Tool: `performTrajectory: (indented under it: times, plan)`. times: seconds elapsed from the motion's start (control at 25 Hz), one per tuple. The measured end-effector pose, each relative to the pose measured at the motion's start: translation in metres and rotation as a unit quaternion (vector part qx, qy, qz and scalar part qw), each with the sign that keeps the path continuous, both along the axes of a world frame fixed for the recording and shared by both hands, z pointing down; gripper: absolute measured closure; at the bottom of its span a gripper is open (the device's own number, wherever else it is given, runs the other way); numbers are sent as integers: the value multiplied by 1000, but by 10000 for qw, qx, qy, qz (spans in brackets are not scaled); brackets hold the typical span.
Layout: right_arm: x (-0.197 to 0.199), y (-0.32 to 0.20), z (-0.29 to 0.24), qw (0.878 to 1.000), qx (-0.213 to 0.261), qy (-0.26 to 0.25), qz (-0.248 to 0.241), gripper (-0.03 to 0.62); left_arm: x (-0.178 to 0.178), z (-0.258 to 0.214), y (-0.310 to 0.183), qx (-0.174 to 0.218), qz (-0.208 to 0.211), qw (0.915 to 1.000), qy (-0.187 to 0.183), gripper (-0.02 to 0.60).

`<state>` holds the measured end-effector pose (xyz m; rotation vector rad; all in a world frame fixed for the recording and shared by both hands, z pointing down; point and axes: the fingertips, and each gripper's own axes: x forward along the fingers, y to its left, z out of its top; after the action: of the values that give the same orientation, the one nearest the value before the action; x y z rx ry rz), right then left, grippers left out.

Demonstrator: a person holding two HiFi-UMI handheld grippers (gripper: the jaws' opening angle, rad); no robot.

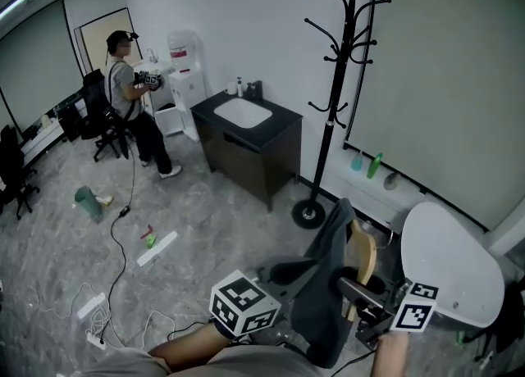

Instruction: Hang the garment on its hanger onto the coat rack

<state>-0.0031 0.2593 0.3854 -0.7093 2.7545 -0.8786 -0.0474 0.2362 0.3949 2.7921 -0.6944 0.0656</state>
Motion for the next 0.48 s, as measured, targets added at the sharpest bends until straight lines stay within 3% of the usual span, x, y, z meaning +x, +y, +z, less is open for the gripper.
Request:
performTrajectory:
  times: [0.48]
  plan:
    - [30,-19,-1,9999,-47,-137,-89,473,41,0,-16,35,89,9999,-68,575]
